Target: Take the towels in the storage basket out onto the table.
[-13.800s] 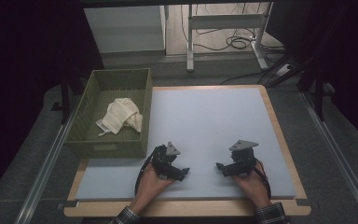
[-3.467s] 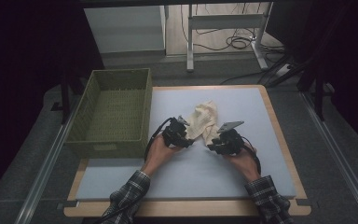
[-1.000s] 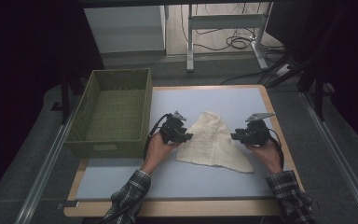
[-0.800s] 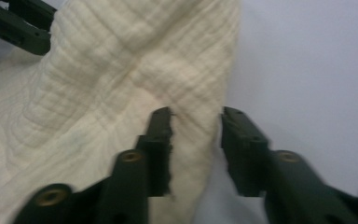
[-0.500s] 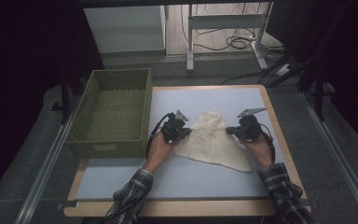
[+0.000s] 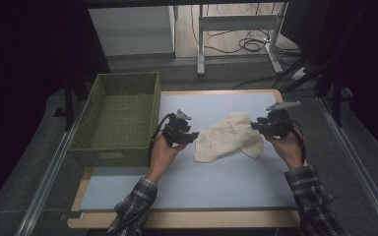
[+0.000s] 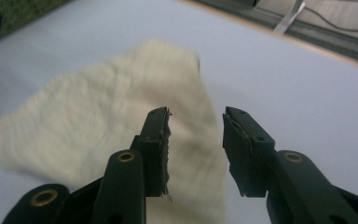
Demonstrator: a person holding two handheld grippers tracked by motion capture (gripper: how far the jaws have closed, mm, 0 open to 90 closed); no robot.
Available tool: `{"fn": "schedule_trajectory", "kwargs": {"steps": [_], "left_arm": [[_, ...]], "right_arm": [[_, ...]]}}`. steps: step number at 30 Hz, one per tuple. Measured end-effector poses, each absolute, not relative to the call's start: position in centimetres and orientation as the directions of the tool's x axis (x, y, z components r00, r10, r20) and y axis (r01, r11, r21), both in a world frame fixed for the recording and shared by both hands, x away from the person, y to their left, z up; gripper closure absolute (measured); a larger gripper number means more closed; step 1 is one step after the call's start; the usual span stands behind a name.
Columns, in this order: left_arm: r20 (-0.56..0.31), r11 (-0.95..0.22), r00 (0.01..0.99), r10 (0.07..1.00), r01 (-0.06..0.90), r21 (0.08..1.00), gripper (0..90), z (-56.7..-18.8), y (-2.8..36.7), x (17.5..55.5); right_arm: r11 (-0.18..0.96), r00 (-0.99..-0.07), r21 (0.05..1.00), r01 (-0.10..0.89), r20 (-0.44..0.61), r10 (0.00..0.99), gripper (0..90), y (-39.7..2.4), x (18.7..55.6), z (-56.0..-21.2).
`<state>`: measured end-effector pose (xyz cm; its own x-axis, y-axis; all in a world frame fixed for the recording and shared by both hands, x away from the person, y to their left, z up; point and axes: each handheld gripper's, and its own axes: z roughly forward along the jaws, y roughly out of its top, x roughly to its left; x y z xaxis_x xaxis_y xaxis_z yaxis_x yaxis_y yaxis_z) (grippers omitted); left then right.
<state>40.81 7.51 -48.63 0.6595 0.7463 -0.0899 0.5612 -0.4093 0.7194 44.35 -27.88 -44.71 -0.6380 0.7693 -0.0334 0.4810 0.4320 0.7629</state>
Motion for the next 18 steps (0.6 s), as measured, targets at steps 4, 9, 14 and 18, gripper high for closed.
{"fn": "schedule_trajectory", "kwargs": {"steps": [4,9,14,18], "left_arm": [[-0.122,-0.424,0.701,0.703,0.55,0.719,55.5,-50.5,7.6,39.0],[-0.16,-0.447,0.746,0.647,0.54,0.714,52.3,-52.5,7.4,37.5],[-0.063,-0.512,0.762,0.645,0.492,0.704,51.8,-53.5,5.8,37.3],[-0.047,-0.536,0.762,0.646,0.496,0.683,81.3,-53.2,4.9,37.2]], "right_arm": [[0.428,-0.665,0.736,0.524,0.039,0.745,69.0,-29.7,41.7,-47.1],[0.443,-0.697,0.719,0.537,0.081,0.713,68.9,-30.0,39.9,-49.1],[0.509,-0.712,0.679,0.528,0.028,0.701,63.1,-28.8,39.5,-51.3],[0.545,-0.706,0.675,0.497,-0.05,0.706,86.5,-28.5,39.4,-51.4]]}}
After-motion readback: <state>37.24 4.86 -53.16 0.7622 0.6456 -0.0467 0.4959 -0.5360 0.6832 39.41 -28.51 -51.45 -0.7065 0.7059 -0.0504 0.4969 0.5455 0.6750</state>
